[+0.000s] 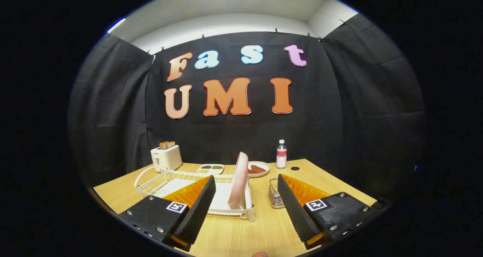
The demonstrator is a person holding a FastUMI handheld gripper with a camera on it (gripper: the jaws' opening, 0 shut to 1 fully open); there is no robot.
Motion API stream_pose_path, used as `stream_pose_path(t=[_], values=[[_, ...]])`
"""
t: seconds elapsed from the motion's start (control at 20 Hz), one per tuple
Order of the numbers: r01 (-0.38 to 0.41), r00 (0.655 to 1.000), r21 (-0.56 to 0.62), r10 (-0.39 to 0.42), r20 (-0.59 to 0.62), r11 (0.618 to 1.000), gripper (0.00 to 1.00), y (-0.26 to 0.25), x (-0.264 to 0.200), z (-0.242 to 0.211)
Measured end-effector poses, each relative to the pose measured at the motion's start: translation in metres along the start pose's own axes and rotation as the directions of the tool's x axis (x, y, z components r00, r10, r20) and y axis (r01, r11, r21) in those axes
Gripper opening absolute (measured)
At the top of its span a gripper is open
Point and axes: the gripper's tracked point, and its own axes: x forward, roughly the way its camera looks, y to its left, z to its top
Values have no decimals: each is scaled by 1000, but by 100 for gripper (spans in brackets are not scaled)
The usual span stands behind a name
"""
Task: Take the plate from the dish rack, then take the spoon from the basket and place it into the plate.
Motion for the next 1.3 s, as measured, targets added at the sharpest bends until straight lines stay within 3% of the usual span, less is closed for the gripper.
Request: stream_pose_path(t=[0.95,1.3], values=[[-4,997,-6,4,-76,1000,98,-1,11,-12],[-25,984,-13,22,-174,1000,98,1,71,-20]])
